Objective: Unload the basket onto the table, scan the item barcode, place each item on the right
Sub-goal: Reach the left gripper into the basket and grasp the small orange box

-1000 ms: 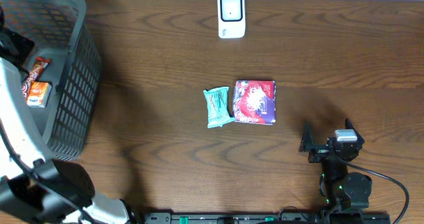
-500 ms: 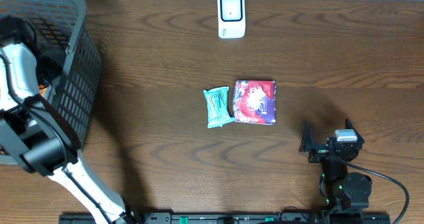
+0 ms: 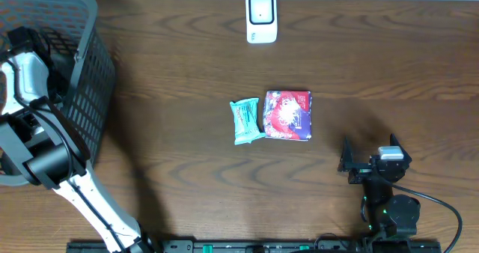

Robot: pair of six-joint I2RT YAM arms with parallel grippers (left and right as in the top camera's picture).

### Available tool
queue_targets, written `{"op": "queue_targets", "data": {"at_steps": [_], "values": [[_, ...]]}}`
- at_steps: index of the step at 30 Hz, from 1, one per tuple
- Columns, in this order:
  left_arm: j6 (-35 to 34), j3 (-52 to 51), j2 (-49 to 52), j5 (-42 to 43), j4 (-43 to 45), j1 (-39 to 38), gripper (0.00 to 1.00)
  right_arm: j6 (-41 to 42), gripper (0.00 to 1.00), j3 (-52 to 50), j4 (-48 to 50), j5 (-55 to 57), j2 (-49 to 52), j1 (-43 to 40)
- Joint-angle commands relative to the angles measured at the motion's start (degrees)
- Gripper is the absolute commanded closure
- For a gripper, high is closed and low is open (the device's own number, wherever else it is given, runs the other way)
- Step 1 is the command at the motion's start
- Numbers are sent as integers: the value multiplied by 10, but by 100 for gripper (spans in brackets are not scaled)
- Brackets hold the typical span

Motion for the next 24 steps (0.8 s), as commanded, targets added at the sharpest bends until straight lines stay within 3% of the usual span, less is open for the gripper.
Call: {"op": "queue_targets", "data": {"at_steps": [1, 2, 5, 14, 19, 24], "values": [[5, -2, 17, -1, -17, 3, 61, -7, 1, -1, -2, -1, -2, -4], [5, -2, 16, -1, -21, 3, 66, -7, 1, -1, -2, -1, -2, -4], [5, -2, 15, -1, -46, 3, 92, -7, 1, -1, -2, -1, -2, -4], [4, -2, -73, 125, -99, 3, 93, -7, 1, -1, -2, -1, -2, -4], [-5, -2, -188, 327, -73, 3, 93, -7, 1, -1, -2, -1, -2, -4], [-101, -2, -305, 486, -28, -2, 93, -7, 1, -1, -2, -1, -2, -4]]}}
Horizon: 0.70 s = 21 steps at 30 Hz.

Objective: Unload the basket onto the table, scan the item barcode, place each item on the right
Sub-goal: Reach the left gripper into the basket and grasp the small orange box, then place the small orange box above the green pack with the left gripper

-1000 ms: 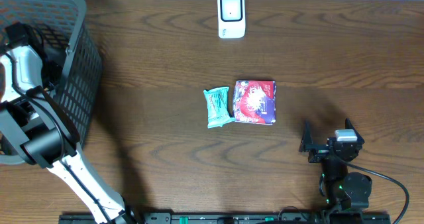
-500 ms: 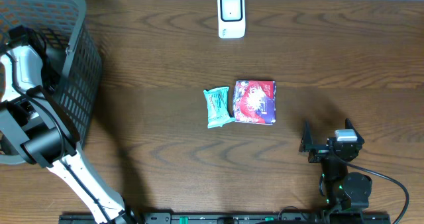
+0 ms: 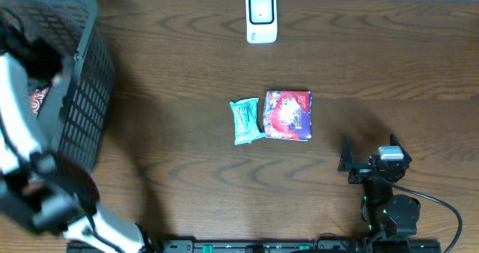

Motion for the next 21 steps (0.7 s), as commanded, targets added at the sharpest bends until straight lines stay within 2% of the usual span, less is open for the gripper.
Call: {"op": "queue_targets", "data": {"at_steps": [1, 5, 12, 15, 21], "values": [[-77, 7, -81, 151, 20, -6, 93, -7, 1, -1, -2, -1, -2, -4], [-78, 7, -152, 154, 25, -42, 92, -7, 1, -1, -2, -1, -2, -4], [-53, 6, -208, 149, -40, -213, 93, -7, 1, -1, -2, -1, -2, -4], [-52, 4, -194, 94, -67, -306, 93, -7, 1, -1, -2, -1, -2, -4], [-70, -32, -141, -10, -62, -477, 93, -7, 1, -1, -2, -1, -2, -4]]}}
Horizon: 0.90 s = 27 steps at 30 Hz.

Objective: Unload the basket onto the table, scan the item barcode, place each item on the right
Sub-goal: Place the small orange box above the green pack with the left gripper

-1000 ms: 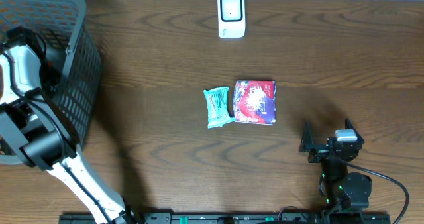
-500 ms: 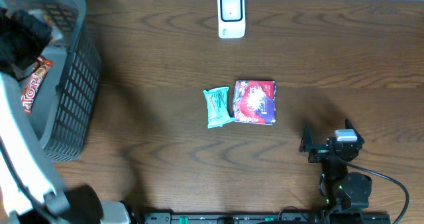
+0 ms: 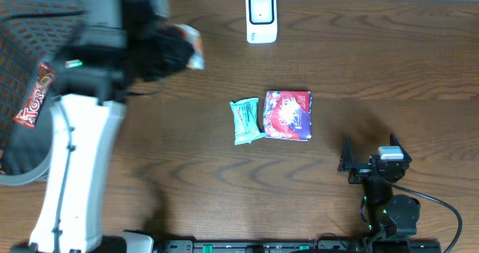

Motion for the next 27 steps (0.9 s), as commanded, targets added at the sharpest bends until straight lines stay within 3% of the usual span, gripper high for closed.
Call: {"op": "queue_targets", "data": {"at_steps": [1, 8, 14, 16, 17, 20, 22, 27], "values": [[-3, -22, 45, -90, 8, -76, 93, -7, 1, -1, -2, -1, -2, -4], [-3, -22, 178, -228, 84, -179, 93, -7, 1, -1, -2, -1, -2, -4], [-3, -22, 273, -232, 123, -200, 93, -7, 1, -1, -2, -1, -2, -4], [-3, -22, 298, -230, 135, -202, 73, -7, 1, -1, -2, -1, -2, -4], [-3, -22, 307, -230, 141, -202, 55, -7, 1, -1, -2, -1, -2, -4], [-3, -22, 316, -230, 159, -197, 17, -7, 1, -1, -2, -1, -2, -4], [-2, -16, 308, -230, 162, -189, 9, -7, 1, -1, -2, -1, -2, -4], [30, -9, 248, -231, 159, -154, 8, -7, 1, -1, -3, -1, -2, -4]]}}
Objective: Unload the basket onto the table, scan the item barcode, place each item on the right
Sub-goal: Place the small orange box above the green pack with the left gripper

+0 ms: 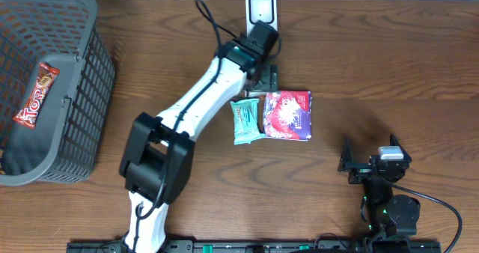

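The white barcode scanner [261, 6] stands at the table's far edge, centre. My left arm stretches from the near left up to it, and my left gripper [262, 45] sits right in front of the scanner. The arm's own body hides its fingers and whatever is between them, so no item shows there. A dark piece of the wrist [267, 77] juts out just below. At the near right my right gripper [369, 157] rests open and holds nothing.
A teal packet [245, 120] and a red-and-purple packet [288, 114] lie side by side mid-table, just under the left wrist. A grey mesh basket [93, 88] stands at the far left with a red chocolate bar [36, 94] inside.
My left arm has swung right, from beside the basket to the scanner. The white-and-orange packet seen in its gripper then is now hidden under the wrist. The right arm has not moved.
My left arm was first reaching down into the basket, and was still over it at the second moment. Then it was out of the basket with a white-and-orange packet held at the far left-centre. Now the gripper is at the scanner.
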Robot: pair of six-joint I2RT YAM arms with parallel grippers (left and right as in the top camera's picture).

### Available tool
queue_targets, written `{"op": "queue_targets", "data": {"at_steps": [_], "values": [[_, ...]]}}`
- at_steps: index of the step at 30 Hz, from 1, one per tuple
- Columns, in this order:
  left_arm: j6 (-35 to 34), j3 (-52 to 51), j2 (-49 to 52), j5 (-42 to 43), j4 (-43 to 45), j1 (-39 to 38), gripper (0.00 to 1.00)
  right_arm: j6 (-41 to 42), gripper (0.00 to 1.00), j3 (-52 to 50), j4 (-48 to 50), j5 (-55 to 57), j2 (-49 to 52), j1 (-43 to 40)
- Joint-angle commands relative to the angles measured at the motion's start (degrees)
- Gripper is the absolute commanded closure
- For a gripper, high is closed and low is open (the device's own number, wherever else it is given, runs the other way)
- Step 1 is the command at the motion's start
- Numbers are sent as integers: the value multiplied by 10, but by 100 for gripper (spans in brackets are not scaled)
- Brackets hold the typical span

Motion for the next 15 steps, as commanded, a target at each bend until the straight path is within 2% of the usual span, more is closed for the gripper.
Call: {"op": "queue_targets", "data": {"at_steps": [1, 4, 9, 12, 15], "values": [[38, 17, -75, -12, 0, 38, 8, -7, 1, -1, -2, -1, -2, -4], [58, 17, -135, -33, 0, 87, 8, -7, 1, -1, -2, -1, -2, -4], [58, 17, -222, -165, 2, 203, 7, -7, 1, -1, -2, -1, -2, -4], [58, 17, -245, -219, 14, 289, 7, -7, 1, -1, -2, -1, -2, -4], [58, 16, -245, -233, 25, 378, 8, -7, 1, -1, -2, -1, -2, -4]]}}
